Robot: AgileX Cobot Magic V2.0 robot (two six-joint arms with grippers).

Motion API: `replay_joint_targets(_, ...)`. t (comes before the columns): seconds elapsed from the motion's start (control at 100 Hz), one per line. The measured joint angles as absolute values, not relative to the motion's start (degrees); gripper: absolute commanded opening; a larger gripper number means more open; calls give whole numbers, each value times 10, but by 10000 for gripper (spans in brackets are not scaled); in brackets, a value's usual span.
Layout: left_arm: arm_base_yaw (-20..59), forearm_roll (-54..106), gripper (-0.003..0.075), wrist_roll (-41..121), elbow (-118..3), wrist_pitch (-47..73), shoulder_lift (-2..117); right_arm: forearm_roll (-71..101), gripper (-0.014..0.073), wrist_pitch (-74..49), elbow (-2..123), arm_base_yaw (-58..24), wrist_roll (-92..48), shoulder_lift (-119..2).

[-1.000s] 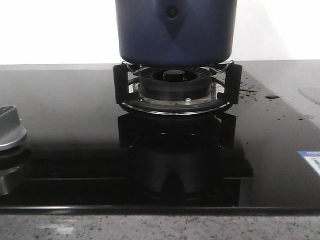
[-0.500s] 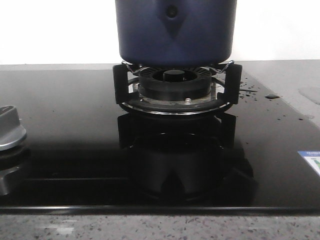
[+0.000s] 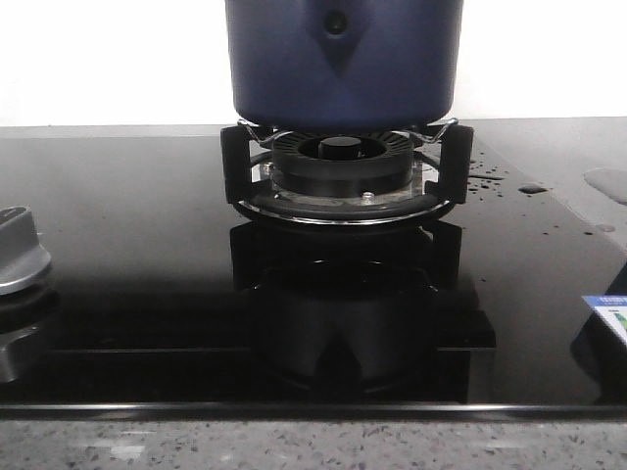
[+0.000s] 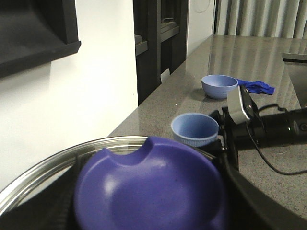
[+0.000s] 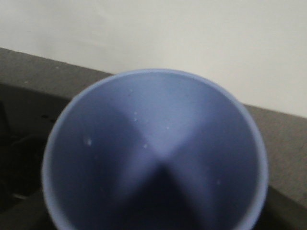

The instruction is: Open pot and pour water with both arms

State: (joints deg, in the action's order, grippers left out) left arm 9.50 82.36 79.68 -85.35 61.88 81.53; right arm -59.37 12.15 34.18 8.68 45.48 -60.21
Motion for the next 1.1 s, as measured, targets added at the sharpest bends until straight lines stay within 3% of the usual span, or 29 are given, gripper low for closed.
replay_joint_targets(0.15,111,824,272,797,-853,614,838,-580,40,210,290,137,457,-613)
replay_joint_targets(0.35,141,824,272,824,-853,612,857,-574,74,223,283,151,457,-653)
replay_joint_targets(0.47,149,825,272,838,-852,611,859,-573,225,223,283,151,457,-657)
replay_joint_targets(0.65,149,825,272,841,-852,605,866,-573,562,223,283,151,458,-657)
replay_joint_targets(0.73,149,825,272,841,-852,601,867,-573,625,223,283,151,458,-657)
replay_joint_targets(1.1,149,826,272,853,-852,591,872,-572,639,251,283,151,458,-597)
